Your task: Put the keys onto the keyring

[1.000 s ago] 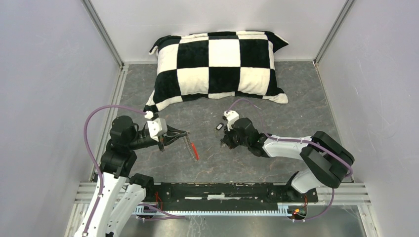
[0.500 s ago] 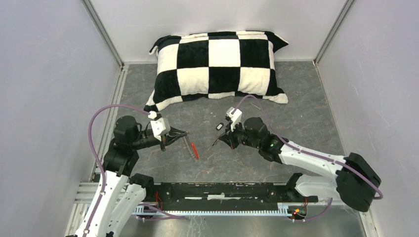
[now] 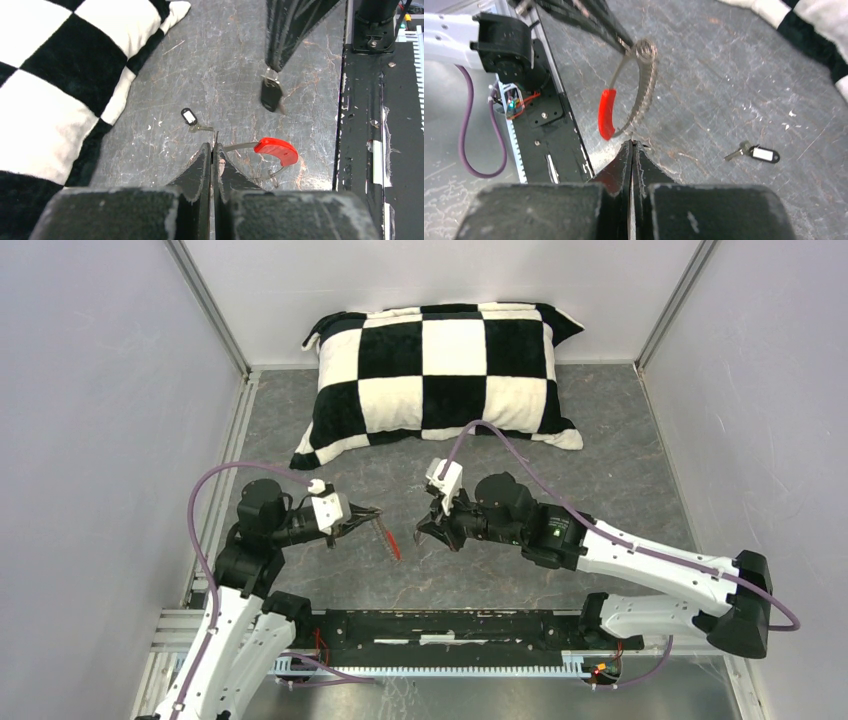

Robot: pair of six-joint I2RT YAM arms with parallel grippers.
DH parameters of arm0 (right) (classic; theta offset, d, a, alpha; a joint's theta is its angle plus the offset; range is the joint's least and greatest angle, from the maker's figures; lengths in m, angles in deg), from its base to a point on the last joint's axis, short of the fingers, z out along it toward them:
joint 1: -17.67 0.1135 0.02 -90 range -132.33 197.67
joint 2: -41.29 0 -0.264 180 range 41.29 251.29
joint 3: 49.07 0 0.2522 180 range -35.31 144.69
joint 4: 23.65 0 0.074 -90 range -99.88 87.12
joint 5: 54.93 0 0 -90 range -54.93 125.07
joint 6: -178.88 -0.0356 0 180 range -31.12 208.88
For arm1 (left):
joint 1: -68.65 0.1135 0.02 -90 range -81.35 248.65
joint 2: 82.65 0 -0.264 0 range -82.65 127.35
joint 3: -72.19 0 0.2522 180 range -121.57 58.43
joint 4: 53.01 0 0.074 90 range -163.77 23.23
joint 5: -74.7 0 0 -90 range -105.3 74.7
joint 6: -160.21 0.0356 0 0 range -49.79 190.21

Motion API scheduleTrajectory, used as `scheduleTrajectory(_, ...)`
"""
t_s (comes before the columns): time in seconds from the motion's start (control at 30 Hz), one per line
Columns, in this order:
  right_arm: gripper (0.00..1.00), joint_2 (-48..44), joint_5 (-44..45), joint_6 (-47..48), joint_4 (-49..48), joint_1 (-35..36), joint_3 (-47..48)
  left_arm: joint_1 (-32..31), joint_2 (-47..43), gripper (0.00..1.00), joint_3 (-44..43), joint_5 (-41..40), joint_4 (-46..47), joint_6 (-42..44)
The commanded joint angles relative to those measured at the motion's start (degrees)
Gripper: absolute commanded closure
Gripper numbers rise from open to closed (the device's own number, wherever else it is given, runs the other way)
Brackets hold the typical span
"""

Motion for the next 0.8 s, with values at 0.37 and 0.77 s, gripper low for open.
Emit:
scheduleTrajectory(0.37, 0.99, 7.08, -2.61, -3.11, -7.36, 3.75, 8.78, 0.09, -6.19, 0.98, 1.51, 5.37, 2.15, 6.83)
scheduleTrajectory(0.77, 0.99, 8.26, -4.69, -5.28, -12.22, 3.77, 8.32, 0.09, -8.67, 0.98, 1.72, 7.54, 1.38, 9.44)
